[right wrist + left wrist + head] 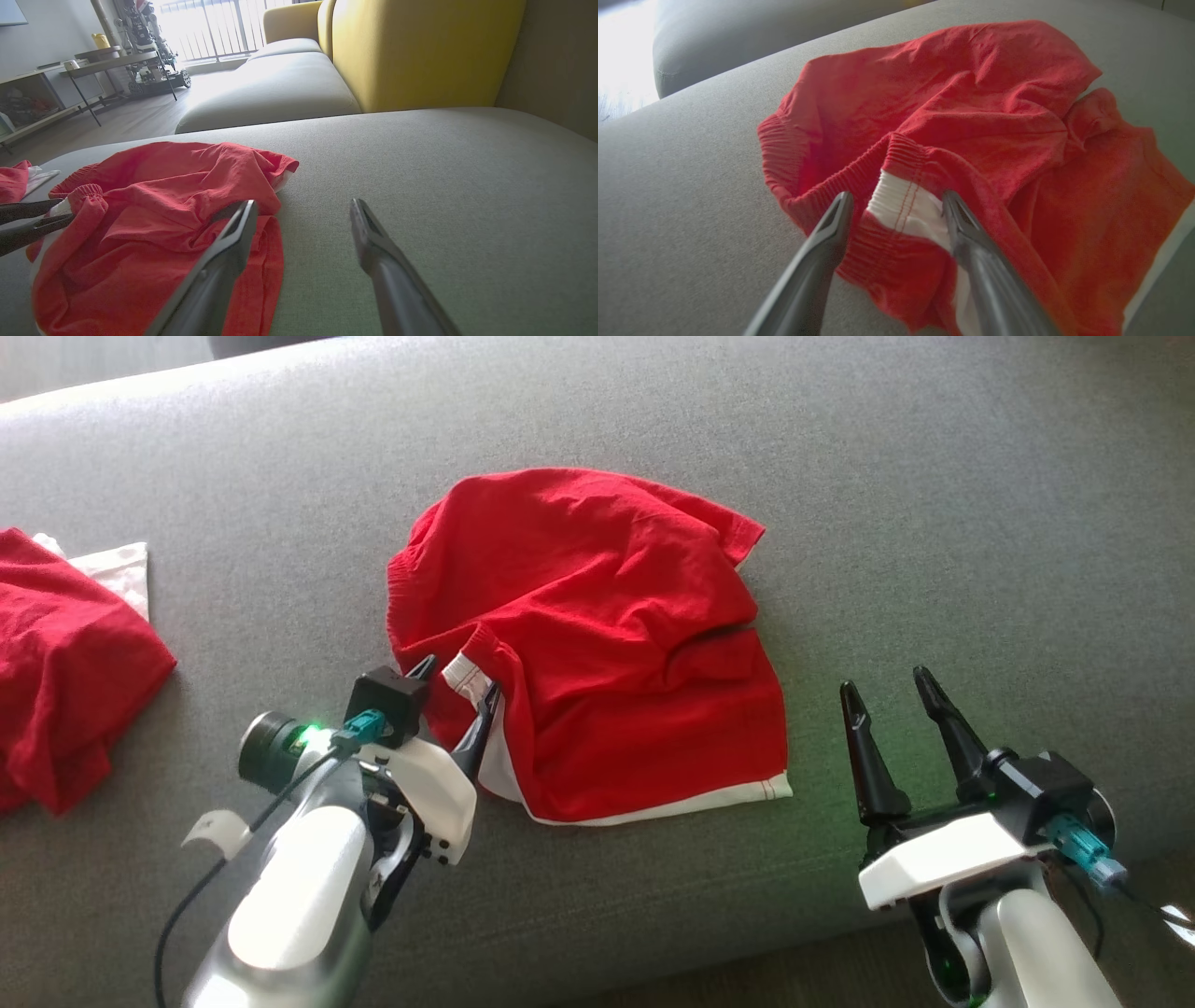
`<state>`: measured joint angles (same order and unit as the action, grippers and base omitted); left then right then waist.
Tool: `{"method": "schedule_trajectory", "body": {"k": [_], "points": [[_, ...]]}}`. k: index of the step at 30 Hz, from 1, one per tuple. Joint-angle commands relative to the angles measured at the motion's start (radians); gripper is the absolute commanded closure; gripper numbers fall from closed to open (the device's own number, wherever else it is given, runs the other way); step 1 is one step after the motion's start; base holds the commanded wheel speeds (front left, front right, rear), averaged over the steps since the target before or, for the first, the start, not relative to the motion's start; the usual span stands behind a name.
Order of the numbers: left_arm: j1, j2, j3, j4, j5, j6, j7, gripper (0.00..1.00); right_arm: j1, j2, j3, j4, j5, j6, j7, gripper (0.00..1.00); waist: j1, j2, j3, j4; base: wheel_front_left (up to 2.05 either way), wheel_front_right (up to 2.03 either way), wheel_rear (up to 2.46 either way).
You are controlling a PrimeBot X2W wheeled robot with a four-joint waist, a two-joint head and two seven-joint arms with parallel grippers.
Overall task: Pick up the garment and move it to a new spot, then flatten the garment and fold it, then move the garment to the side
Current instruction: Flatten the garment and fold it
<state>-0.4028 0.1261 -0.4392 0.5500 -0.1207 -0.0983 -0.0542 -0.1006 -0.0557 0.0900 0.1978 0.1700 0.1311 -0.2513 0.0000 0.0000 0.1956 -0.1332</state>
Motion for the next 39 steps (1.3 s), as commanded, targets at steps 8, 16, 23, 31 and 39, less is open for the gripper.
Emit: {"method": "schedule_trajectory", "body": {"k": [8,16,23,31,39], "points": [[-0.062,0.031,0.007,-0.015,-0.022,-0.010,0.015,1.00,-0.041,0.005,0.019,-0.018,0.001,0.000,-0.010,0.00,0.0000,0.0000,0.009,-0.002,0.00,0.00,0.00],[-0.050,0.044,0.010,-0.034,-0.034,-0.002,-0.011,1.00,-0.034,0.005,0.010,0.002,-0.003,0.000,-0.010,0.00,0.0000,0.0000,-0.014,0.017,0.00,0.00,0.00],[0.004,0.052,0.032,-0.102,-0.072,0.015,-0.040,1.00,-0.012,0.005,0.013,0.051,0.002,0.000,-0.010,0.00,0.0000,0.0000,-0.046,0.070,0.00,0.00,0.00],[0.094,0.080,0.048,-0.182,-0.108,0.028,-0.032,1.00,0.003,0.005,0.049,0.176,0.130,0.000,0.003,0.00,0.0000,0.0000,-0.061,0.127,0.00,0.00,0.00],[0.149,0.094,0.043,-0.224,-0.127,0.031,-0.024,1.00,-0.011,0.005,0.079,0.309,0.265,0.000,0.040,0.00,0.0000,0.0000,-0.065,0.163,0.00,0.00,0.00]]}}
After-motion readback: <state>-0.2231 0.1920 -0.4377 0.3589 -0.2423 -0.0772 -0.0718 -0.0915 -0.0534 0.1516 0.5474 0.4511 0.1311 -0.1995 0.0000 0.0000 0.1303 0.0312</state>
